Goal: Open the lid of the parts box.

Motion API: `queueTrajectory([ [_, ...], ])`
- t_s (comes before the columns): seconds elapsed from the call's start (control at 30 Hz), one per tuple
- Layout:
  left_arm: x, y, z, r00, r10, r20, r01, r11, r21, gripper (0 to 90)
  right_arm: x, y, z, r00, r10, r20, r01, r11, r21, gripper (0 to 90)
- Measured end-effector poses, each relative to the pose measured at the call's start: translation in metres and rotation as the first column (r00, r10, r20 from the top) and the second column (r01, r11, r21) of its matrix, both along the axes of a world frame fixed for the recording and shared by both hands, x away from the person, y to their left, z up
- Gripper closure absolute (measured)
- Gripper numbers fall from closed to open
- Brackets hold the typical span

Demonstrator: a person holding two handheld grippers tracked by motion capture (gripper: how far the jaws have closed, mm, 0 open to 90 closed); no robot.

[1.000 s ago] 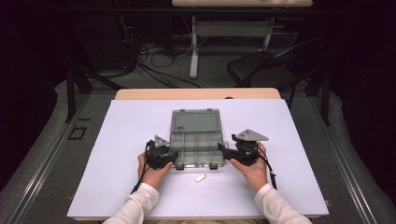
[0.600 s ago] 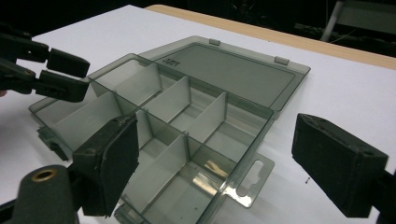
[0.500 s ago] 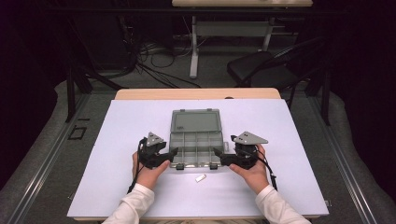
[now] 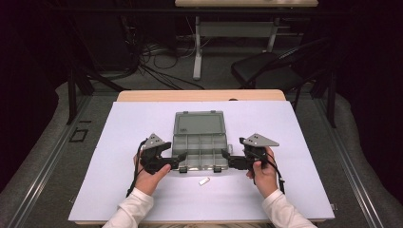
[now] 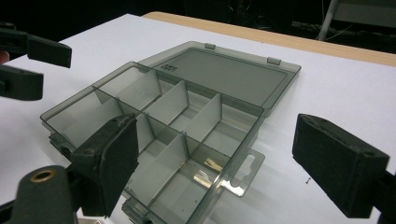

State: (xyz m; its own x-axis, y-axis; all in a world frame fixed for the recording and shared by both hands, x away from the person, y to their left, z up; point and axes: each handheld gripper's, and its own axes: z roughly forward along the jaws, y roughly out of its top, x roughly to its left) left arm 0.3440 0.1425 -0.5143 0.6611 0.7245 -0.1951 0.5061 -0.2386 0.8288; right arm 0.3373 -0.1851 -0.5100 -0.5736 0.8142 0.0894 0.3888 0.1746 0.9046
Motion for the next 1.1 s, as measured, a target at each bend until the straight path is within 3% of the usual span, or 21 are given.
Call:
queueTrajectory([
  [0.1,-0.002,-0.005,-0.001,0.9999,-0.016,0.002,0.016,0.9998,0.014,13.7,0.001,-0.004,0.000,0.9997,0.012,-0.020,-0.012,1.000,0.001,14.6],
  [0.23,-0.005,-0.012,-0.002,0.9979,-0.063,-0.013,0.063,0.9975,0.030,2.7,0.003,-0.009,0.000,0.9995,0.022,-0.024,-0.022,1.000,0.015,14.7],
  [0.43,-0.012,-0.026,-0.005,0.9937,-0.105,-0.038,0.107,0.9934,0.043,2.7,0.005,-0.011,-0.001,0.9989,0.012,-0.045,-0.012,1.000,0.007,14.9],
  [0.6,-0.019,-0.043,-0.011,0.9841,-0.163,-0.070,0.167,0.9847,0.049,2.5,0.006,-0.012,-0.002,0.9988,0.010,-0.048,-0.010,1.000,0.004,15.0],
  [0.83,-0.027,-0.062,-0.017,0.9624,-0.241,-0.125,0.247,0.9683,0.035,0.2,0.006,-0.014,-0.002,0.9989,0.007,-0.047,-0.007,1.000,0.005,15.0],
  [1.03,-0.033,-0.069,-0.017,0.9523,-0.285,-0.109,0.292,0.9544,0.060,1.6,0.006,-0.014,-0.002,0.9988,0.003,-0.048,-0.003,1.000,0.004,15.0],
  [1.1,-0.035,-0.070,-0.016,0.9518,-0.293,-0.092,0.300,0.9505,0.080,10.4,0.007,-0.014,-0.002,0.9989,0.001,-0.046,-0.001,1.000,0.006,15.0],
])
